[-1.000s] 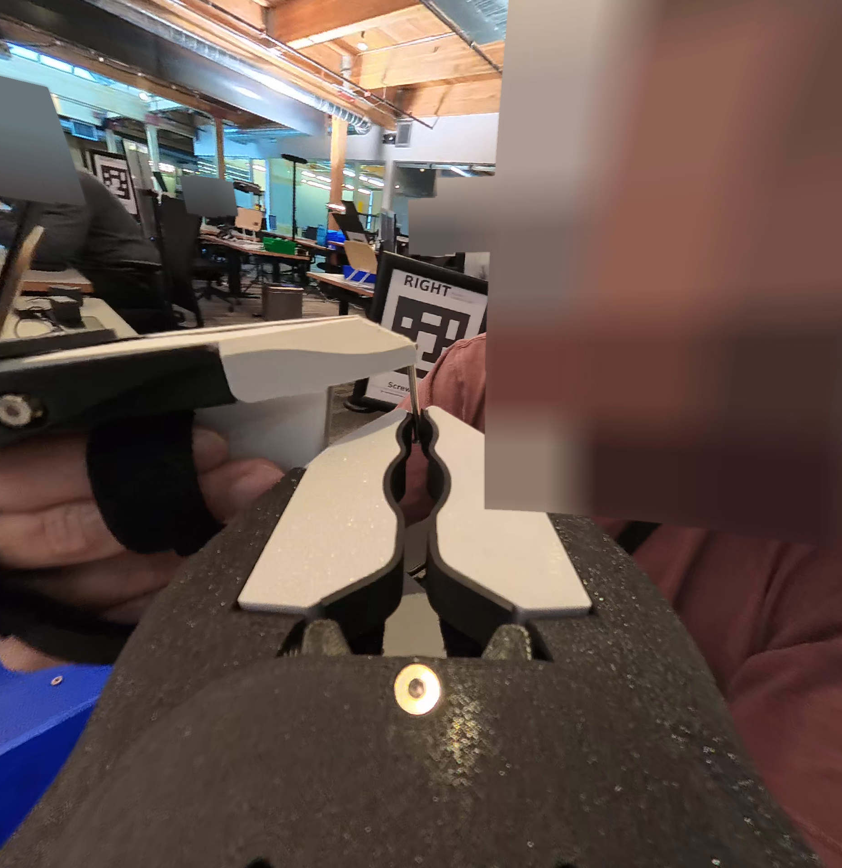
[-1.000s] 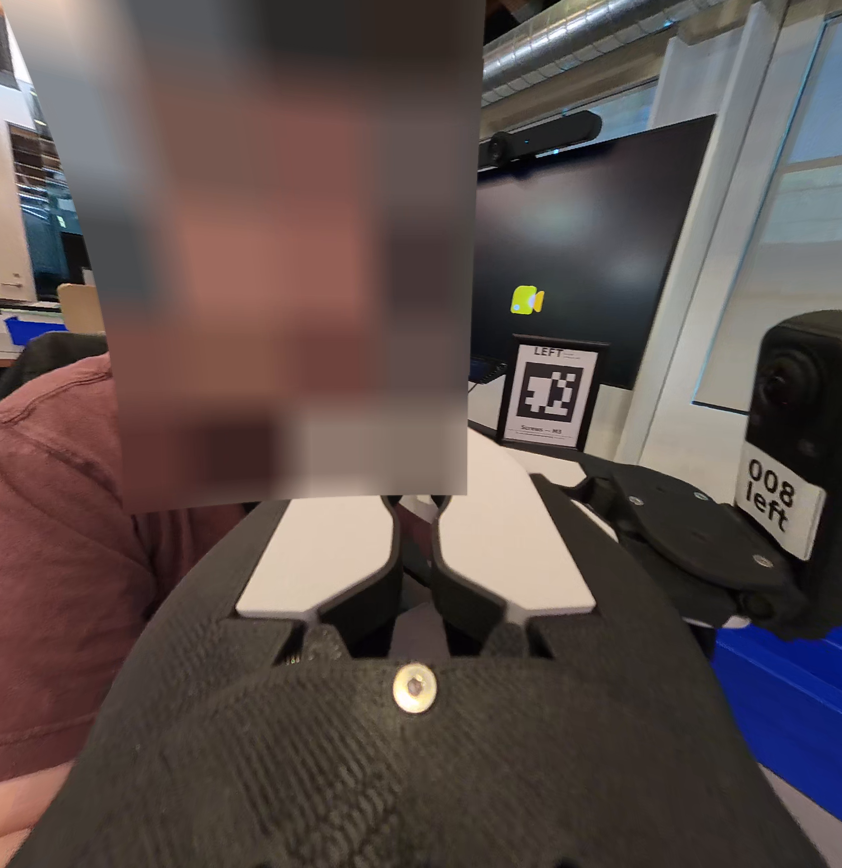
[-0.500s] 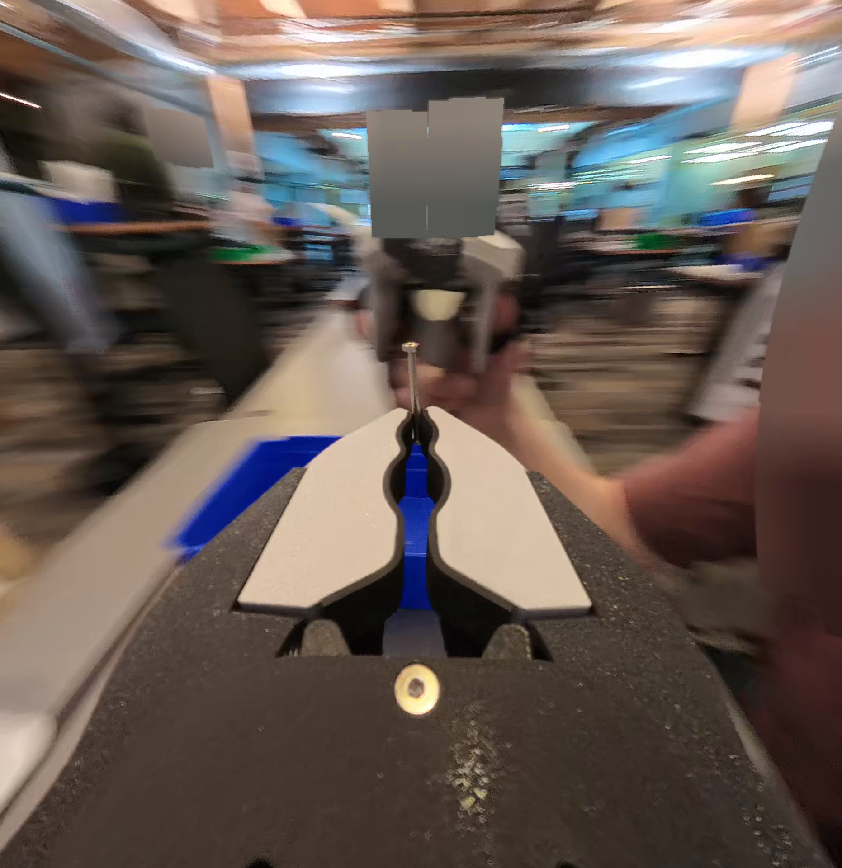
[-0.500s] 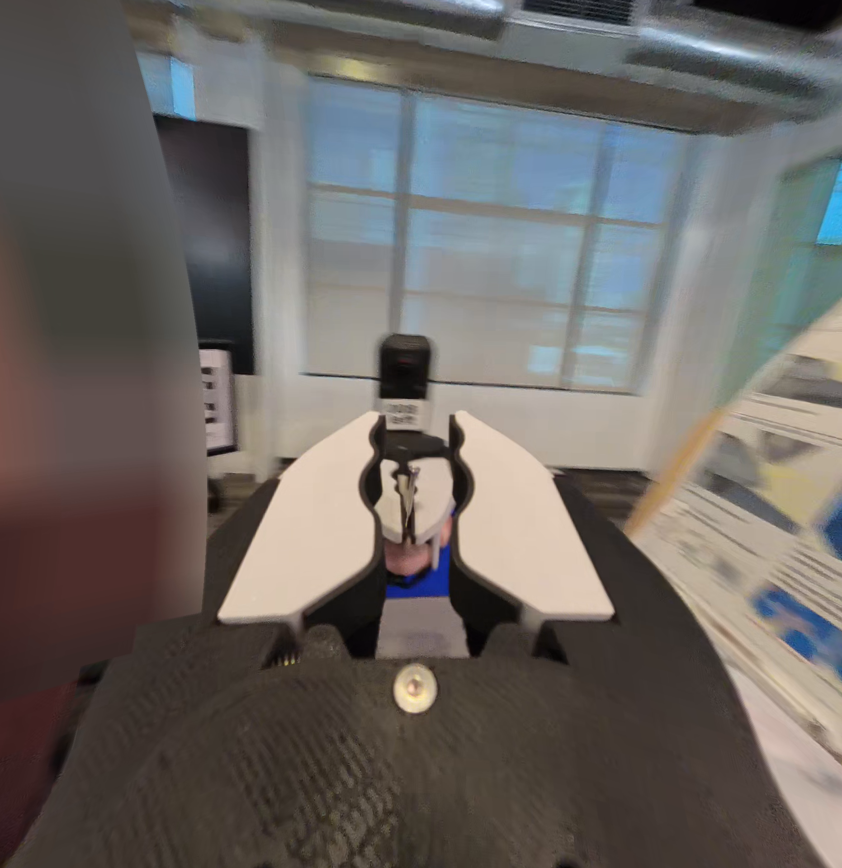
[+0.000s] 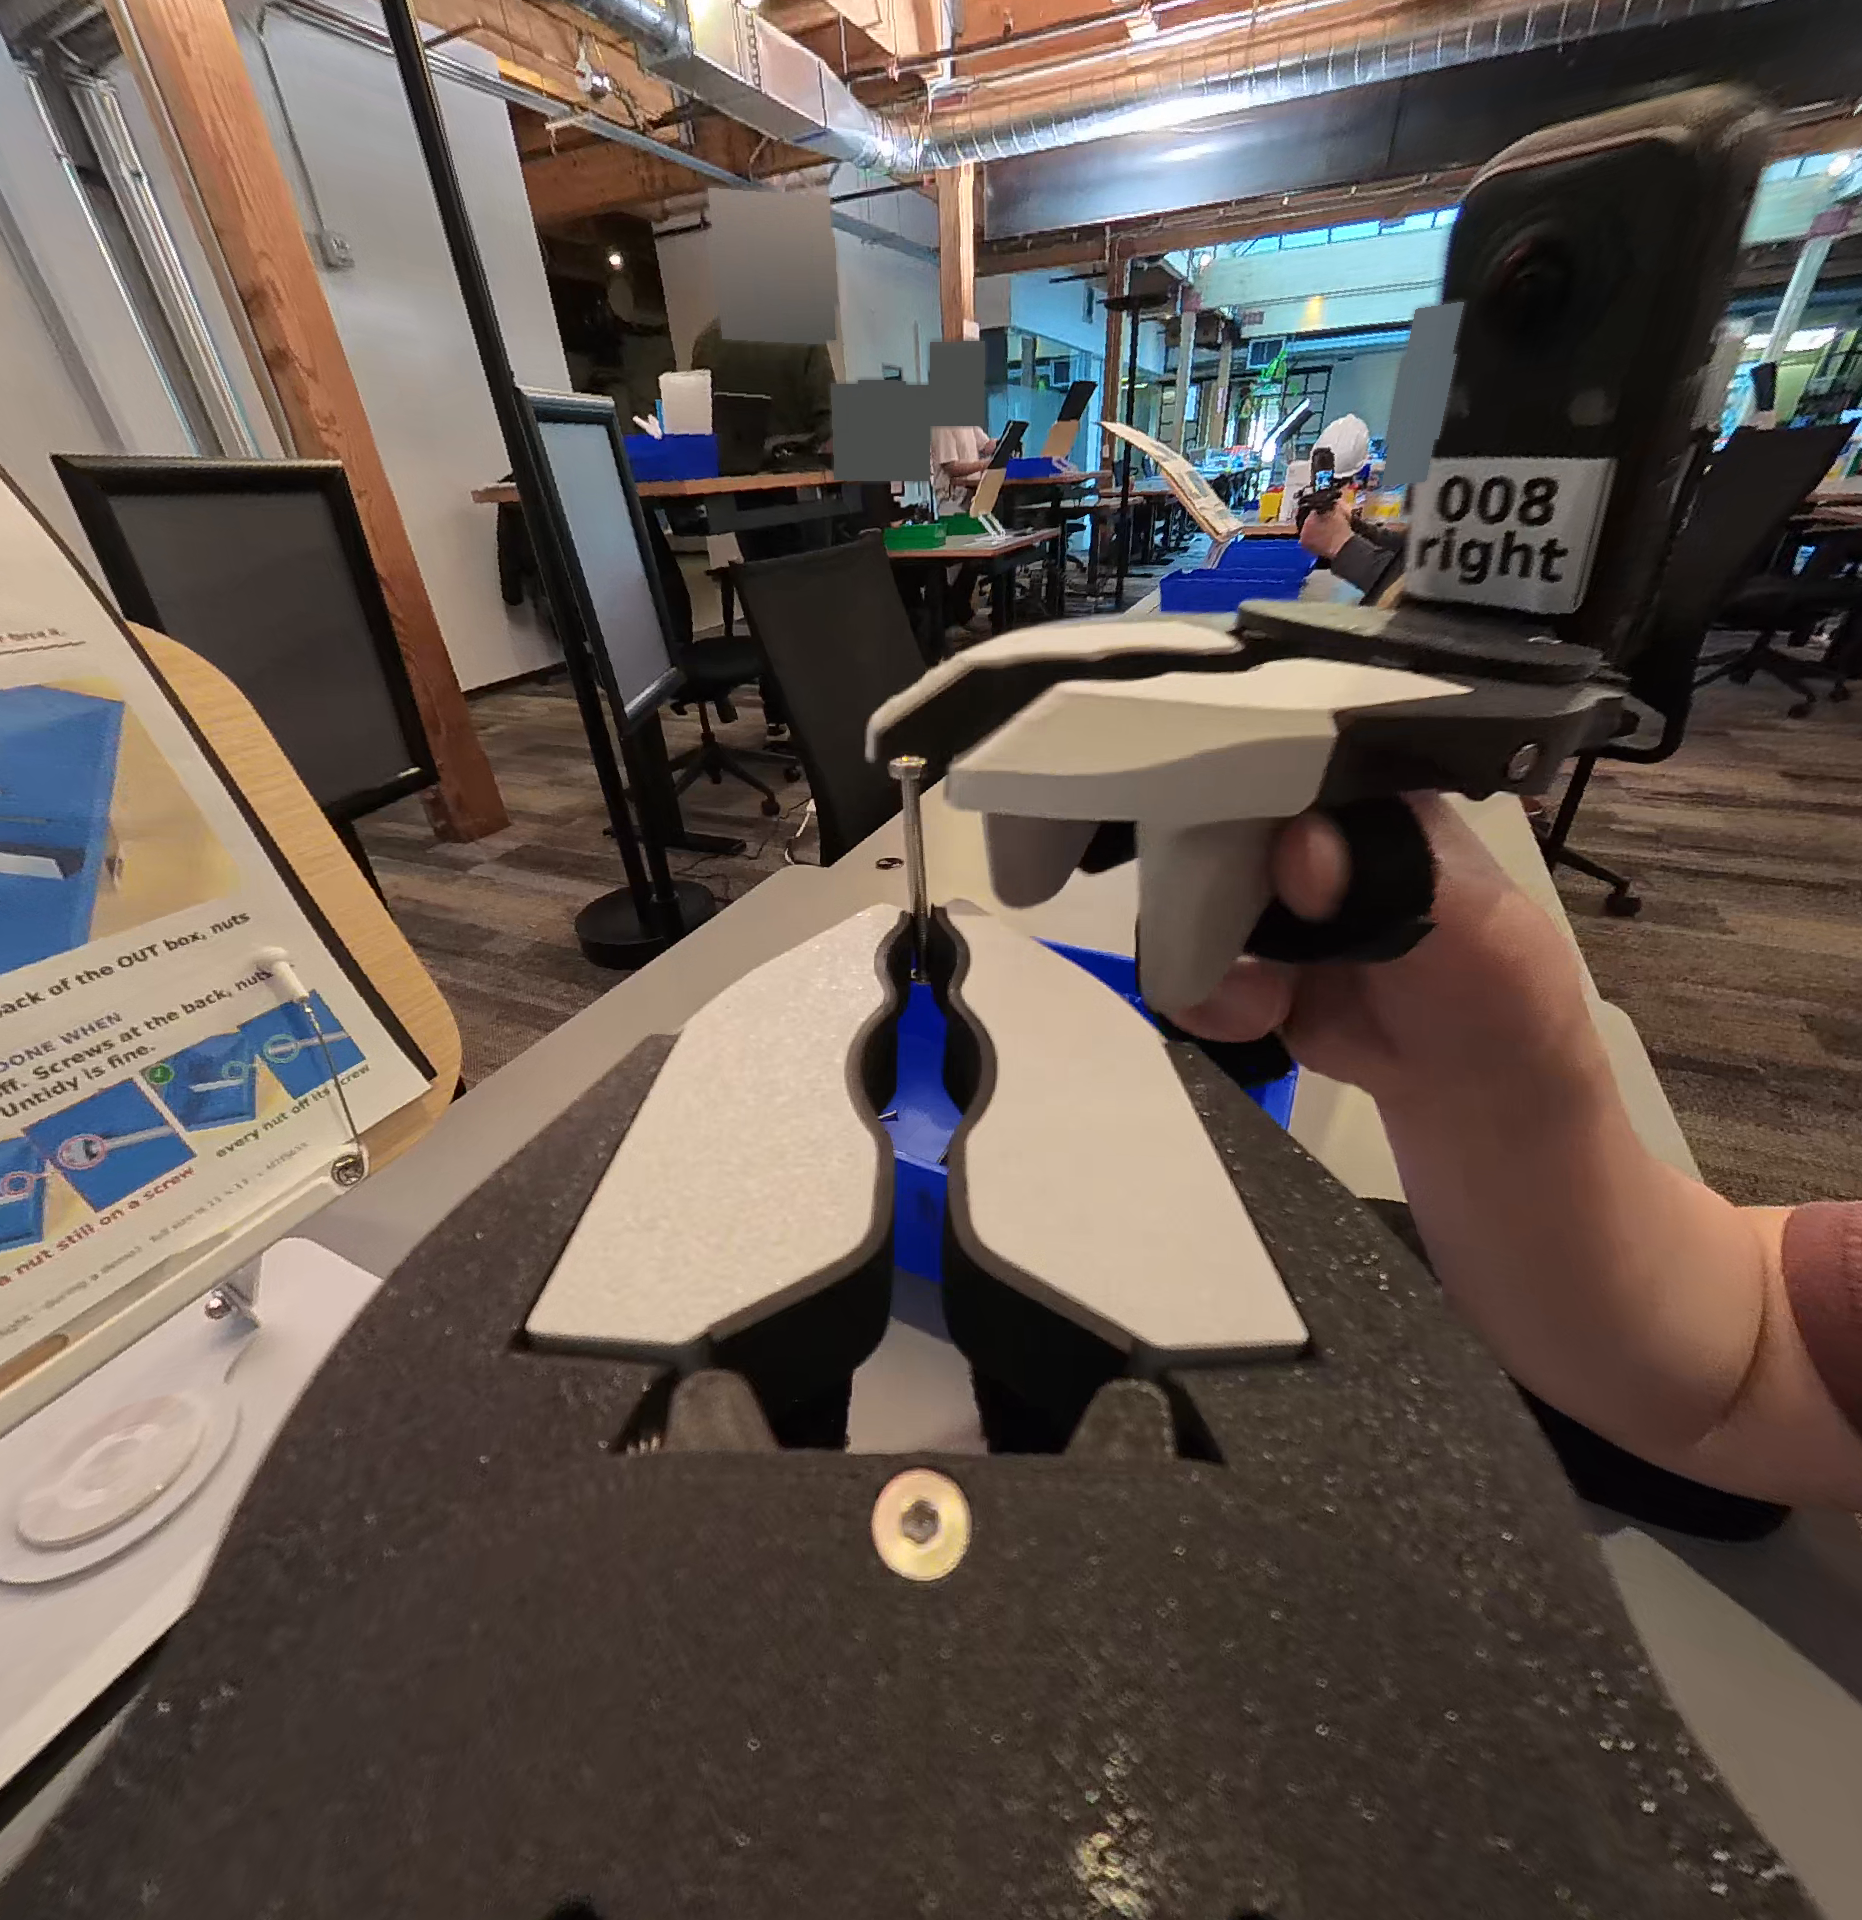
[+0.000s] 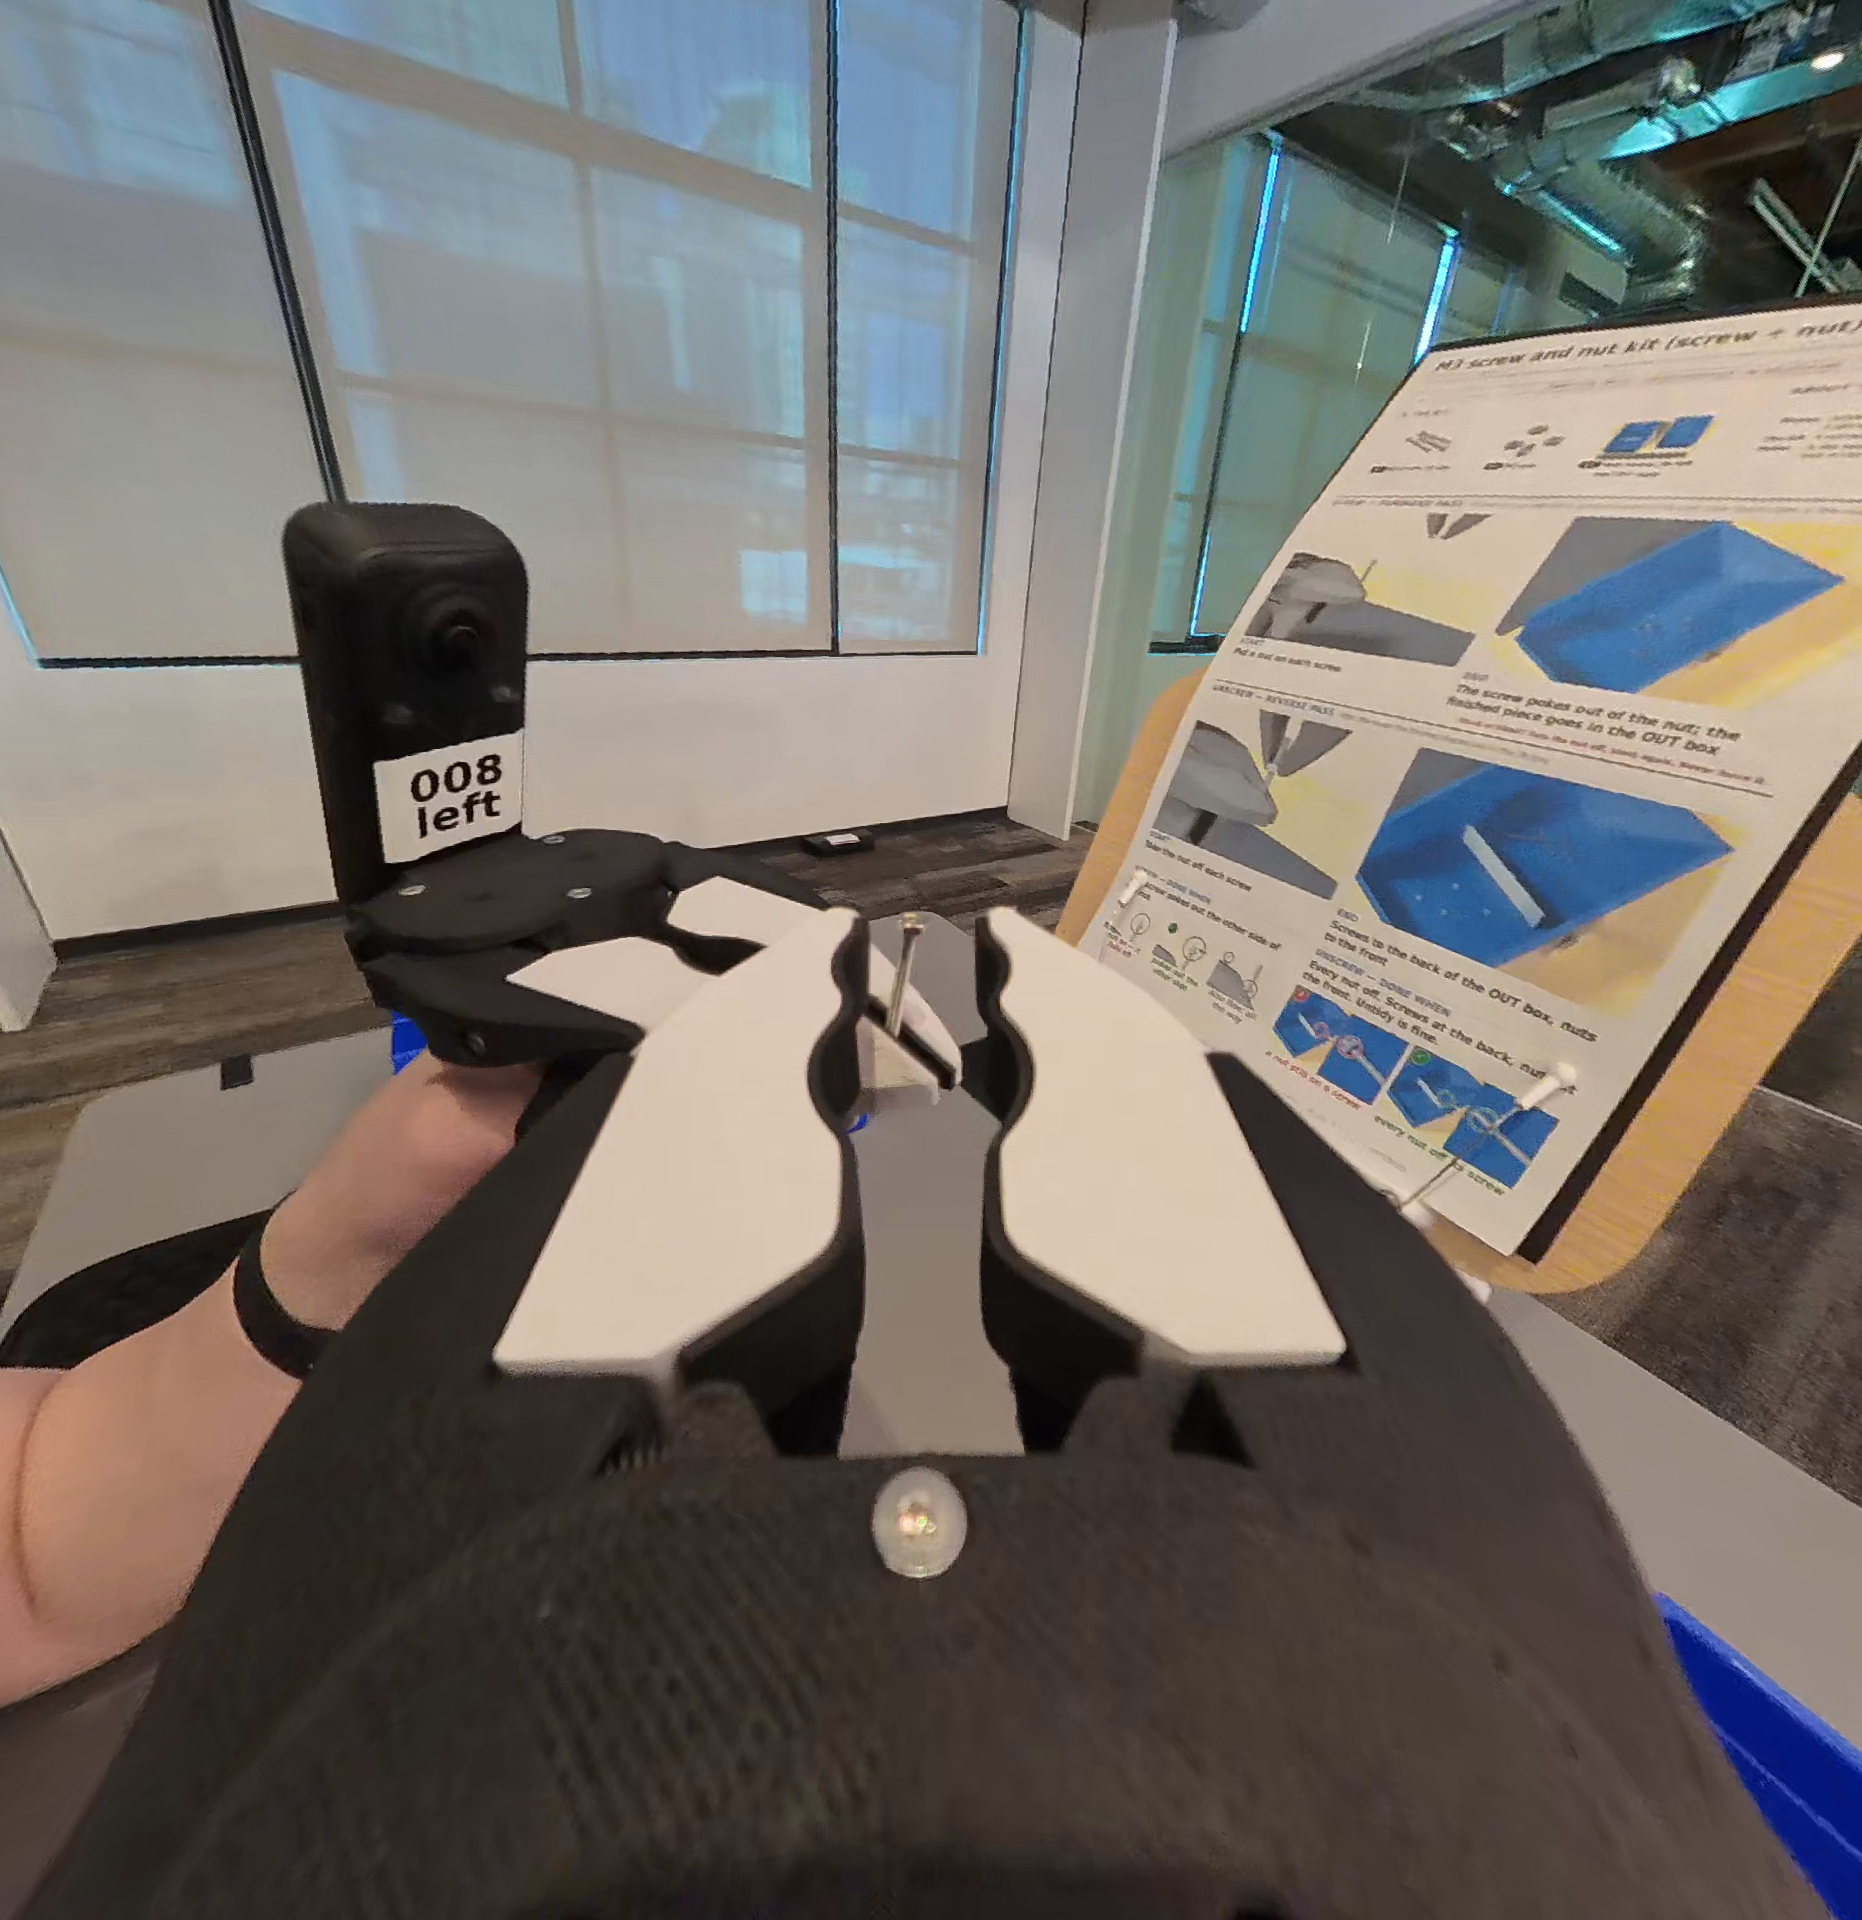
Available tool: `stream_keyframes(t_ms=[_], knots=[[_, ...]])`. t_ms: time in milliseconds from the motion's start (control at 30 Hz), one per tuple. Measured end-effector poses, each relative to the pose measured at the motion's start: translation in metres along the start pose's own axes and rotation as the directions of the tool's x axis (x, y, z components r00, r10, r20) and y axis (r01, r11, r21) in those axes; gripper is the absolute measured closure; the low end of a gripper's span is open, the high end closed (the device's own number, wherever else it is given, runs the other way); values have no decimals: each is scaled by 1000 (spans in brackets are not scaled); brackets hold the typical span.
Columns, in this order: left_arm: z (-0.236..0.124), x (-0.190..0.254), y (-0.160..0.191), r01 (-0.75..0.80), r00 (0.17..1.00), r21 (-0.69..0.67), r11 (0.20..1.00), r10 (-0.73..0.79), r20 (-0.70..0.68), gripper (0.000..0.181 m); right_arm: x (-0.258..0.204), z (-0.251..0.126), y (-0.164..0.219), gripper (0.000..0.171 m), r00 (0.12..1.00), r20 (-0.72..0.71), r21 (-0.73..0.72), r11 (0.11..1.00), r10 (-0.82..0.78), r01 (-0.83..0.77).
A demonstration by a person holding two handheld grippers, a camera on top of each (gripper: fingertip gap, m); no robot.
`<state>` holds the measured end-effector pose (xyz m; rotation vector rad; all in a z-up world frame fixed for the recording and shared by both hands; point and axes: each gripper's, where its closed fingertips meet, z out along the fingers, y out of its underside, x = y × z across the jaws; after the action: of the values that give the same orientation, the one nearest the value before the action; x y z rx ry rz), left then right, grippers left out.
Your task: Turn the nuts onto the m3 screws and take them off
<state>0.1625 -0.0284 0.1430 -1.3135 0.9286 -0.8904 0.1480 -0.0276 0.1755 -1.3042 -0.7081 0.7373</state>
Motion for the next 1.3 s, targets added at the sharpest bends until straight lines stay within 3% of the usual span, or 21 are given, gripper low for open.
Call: stream_keyframes(t_ms=[567,733,867,1000,1133,1300], knots=[[1,8,-2,8,999,9,1000,-7,-40,179,-7,1,2,166,989,112,-2,995,101,-101],[-4,25,-9,48,983,39,998,-41,-177,178,-18,-6,-6,166,961,248,5,992,122,-127],[-13,58,-17,114,904,44,993,-85,-420,179,-41,-25,-15,166,847,518,24,988,116,-150],[-26,93,-18,162,750,-10,987,-130,-649,178,-64,-53,-19,166,609,780,-6,975,144,-222],[-30,112,-15,187,635,-34,982,-148,-758,178,-78,-69,-18,166,413,899,-29,961,146,-276],[-35,116,-14,246,532,-89,965,-211,-820,178,-81,-72,-15,166,358,924,-31,958,137,-285]])
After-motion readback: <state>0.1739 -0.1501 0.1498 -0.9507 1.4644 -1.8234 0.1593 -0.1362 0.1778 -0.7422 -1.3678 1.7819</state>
